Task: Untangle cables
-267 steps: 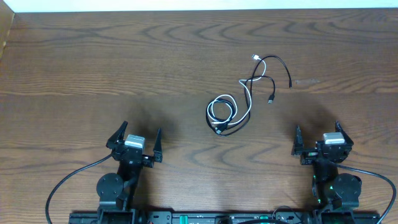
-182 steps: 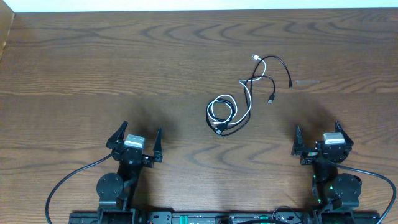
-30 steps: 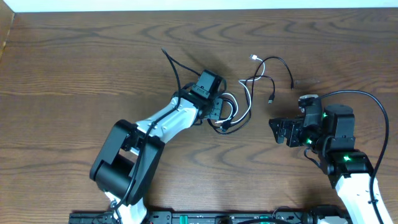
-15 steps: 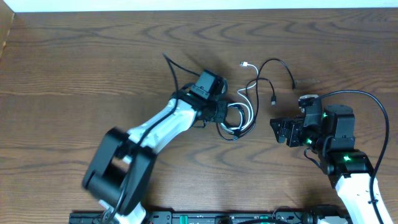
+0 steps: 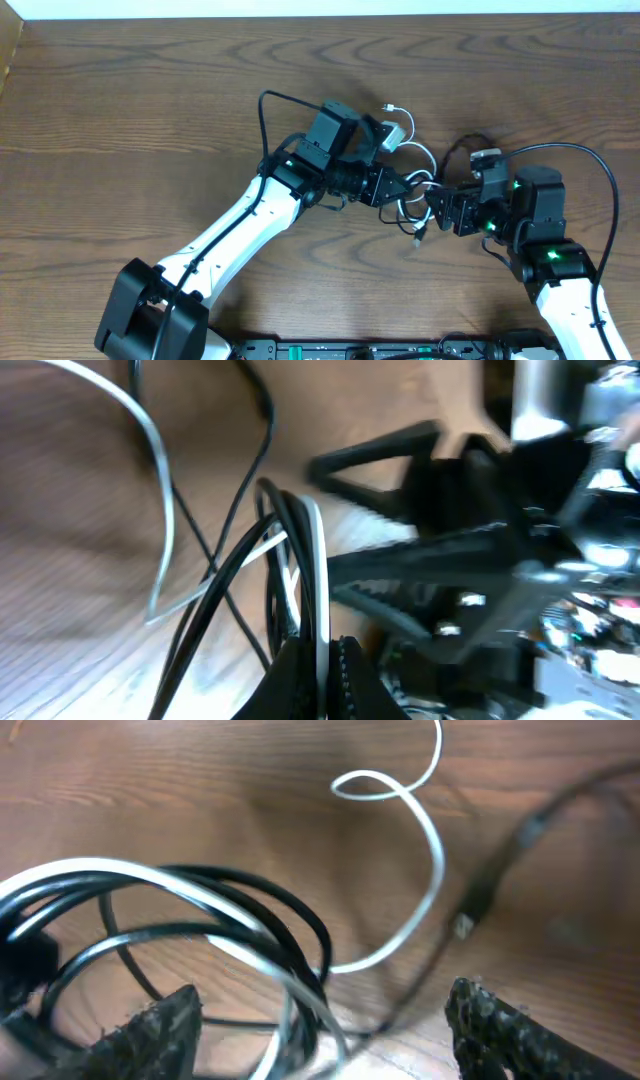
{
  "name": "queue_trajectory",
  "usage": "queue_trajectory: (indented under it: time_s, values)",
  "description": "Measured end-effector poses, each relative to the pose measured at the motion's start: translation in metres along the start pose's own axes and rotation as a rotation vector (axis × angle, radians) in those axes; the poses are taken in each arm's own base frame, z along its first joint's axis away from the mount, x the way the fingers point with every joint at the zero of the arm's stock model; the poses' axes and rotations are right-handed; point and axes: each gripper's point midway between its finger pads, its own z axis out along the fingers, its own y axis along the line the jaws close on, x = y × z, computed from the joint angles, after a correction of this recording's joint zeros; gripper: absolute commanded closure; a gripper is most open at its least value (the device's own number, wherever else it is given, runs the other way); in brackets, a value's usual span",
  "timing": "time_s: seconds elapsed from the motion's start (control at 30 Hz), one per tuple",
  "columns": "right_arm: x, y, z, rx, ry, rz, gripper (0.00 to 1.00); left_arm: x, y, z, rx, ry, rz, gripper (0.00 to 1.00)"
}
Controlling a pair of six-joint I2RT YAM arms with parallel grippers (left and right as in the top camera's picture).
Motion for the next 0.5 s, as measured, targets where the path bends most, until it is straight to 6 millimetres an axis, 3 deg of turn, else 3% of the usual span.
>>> queue_trajectory:
  time_s: [0.03, 0.07, 0.13, 0.23, 0.3, 0.33, 0.43, 0.5]
  values:
    - [0.001, 0.002, 0.001, -0.006, 0.002, -0.003, 0.33, -0.003, -0.007, 0.000, 0.033, -0.005, 0.011, 0.92]
    - [0.002, 0.005, 0.002, -0.014, 0.011, -0.008, 0.62, -0.005, -0.014, -0.001, 0.073, -0.008, 0.018, 0.92]
    - [0.007, 0.007, 0.007, -0.019, 0.034, -0.004, 0.99, -0.006, -0.026, -0.002, 0.133, -0.005, 0.030, 0.92]
    - [0.015, 0.003, 0.014, -0.014, 0.073, 0.019, 0.99, -0.005, -0.032, -0.003, 0.166, 0.005, 0.029, 0.92]
    - [0.019, 0.000, 0.019, -0.010, 0.094, 0.030, 0.99, -0.001, -0.023, -0.001, 0.123, 0.016, -0.001, 0.92]
    - [0.021, -0.003, 0.019, 0.008, 0.103, 0.035, 0.99, 0.003, -0.010, 0.000, 0.046, 0.020, -0.032, 0.92]
    - [0.026, -0.007, 0.019, 0.036, 0.121, 0.039, 0.99, 0.019, 0.066, -0.012, -0.391, 0.011, -0.114, 0.92]
    - [0.028, -0.001, 0.020, 0.016, 0.136, 0.032, 0.99, 0.024, 0.088, -0.022, -0.544, 0.004, -0.110, 0.92]
